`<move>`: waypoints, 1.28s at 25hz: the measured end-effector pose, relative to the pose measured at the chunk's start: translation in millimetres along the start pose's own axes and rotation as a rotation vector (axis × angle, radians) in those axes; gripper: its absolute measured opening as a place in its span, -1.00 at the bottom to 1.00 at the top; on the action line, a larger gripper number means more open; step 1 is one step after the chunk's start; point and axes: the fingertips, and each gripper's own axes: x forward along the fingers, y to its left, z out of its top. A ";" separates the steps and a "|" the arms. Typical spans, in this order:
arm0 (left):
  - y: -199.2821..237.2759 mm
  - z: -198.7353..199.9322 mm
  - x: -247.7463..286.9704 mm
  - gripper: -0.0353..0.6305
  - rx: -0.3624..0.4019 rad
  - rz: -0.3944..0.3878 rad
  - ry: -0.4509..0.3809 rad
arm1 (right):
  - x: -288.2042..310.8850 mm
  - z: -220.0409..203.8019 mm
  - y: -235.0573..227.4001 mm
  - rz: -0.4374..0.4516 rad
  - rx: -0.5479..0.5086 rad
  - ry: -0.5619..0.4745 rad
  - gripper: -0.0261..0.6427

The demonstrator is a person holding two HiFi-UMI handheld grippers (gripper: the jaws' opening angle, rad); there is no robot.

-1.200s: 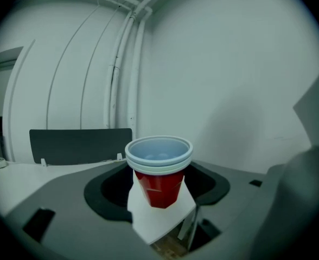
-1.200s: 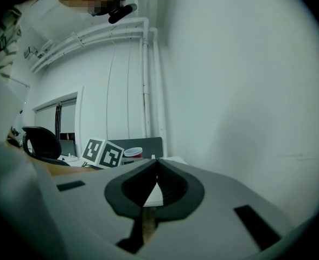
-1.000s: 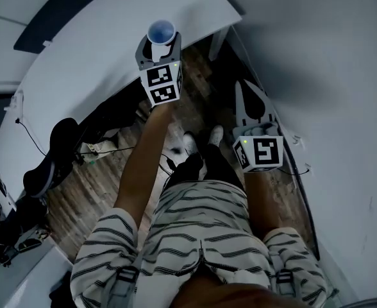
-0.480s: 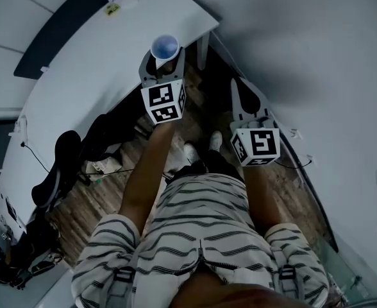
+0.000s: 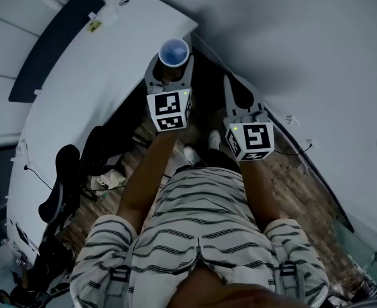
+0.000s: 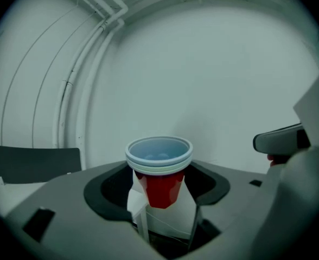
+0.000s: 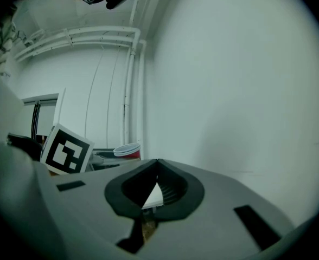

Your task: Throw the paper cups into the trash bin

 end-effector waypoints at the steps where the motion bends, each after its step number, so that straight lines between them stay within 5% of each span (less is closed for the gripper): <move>1: -7.0 1.7 -0.2 0.05 0.001 -0.015 -0.003 | -3.3 0.6 -2.5 -0.012 -0.002 -0.002 -0.89; 15: -70.0 -0.4 -9.7 0.05 -0.004 -0.176 -0.002 | -48.1 -9.9 -33.1 -0.169 0.027 -0.004 -0.89; 32: -132.0 -105.9 39.3 0.05 -0.004 -0.275 0.217 | -45.9 -73.3 -99.4 -0.252 0.086 0.085 -0.89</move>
